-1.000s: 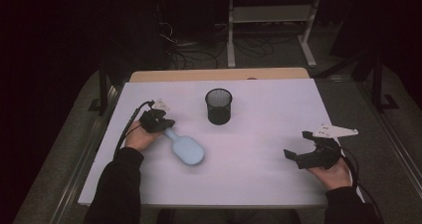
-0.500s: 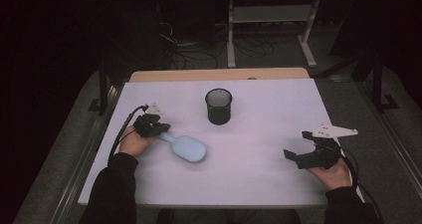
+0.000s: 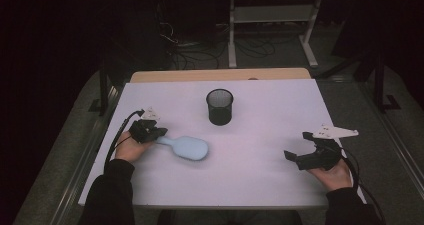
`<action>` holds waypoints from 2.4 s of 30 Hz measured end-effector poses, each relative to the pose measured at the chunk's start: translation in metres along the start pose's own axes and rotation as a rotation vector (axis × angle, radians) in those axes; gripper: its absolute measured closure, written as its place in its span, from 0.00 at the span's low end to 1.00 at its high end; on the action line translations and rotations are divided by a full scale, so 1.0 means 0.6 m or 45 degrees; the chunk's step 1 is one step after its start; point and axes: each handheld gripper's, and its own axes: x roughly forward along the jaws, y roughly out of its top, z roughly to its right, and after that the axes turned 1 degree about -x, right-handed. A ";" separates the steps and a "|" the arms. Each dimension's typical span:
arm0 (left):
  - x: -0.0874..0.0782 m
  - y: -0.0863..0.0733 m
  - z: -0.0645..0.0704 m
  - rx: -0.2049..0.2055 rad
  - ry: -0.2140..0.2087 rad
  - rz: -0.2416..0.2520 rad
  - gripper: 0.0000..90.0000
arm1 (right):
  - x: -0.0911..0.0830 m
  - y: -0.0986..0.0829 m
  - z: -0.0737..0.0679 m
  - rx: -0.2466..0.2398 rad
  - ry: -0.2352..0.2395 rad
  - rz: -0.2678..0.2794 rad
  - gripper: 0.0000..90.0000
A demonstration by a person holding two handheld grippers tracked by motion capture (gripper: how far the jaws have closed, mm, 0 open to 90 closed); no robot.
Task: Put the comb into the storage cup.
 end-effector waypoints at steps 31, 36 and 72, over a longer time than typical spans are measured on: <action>-0.041 -0.027 0.025 0.045 0.021 0.002 1.00 | 0.003 0.000 -0.004 -0.018 -0.003 -0.015 0.00; -0.044 -0.028 0.028 0.056 0.011 -0.007 1.00 | 0.004 0.000 -0.004 -0.017 -0.003 -0.019 0.00; -0.080 0.012 0.065 0.274 -0.312 -0.128 0.60 | 0.007 0.000 -0.004 -0.017 0.009 -0.031 0.00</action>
